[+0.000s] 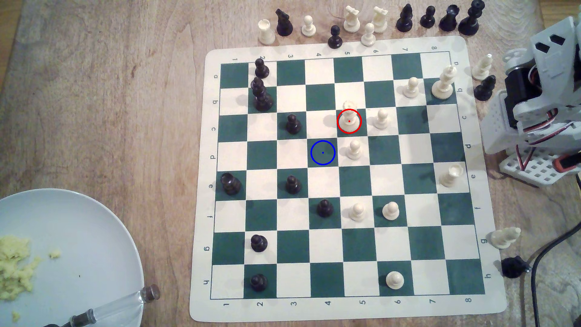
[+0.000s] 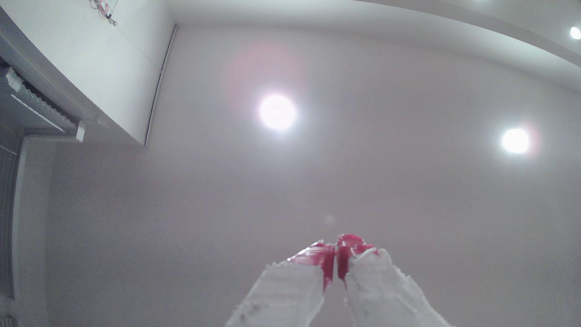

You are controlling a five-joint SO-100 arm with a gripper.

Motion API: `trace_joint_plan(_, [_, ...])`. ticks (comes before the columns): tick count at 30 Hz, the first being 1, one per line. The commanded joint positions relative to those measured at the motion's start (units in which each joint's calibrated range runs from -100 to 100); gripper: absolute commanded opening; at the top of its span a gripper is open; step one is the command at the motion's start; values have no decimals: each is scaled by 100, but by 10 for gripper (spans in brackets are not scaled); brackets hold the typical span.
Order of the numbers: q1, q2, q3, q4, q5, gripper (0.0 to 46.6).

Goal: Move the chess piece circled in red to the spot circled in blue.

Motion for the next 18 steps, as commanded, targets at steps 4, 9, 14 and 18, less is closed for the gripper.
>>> trace_joint_plan(4, [-291,-20,54,691,15,2])
trace_joint_plan(9, [-87,-20,-508,2648,10,2])
trace_joint_plan(14, [265,-20,-1034,4762,-20,2])
trace_joint_plan(18, [515,-20,-1524,6694,-24,2])
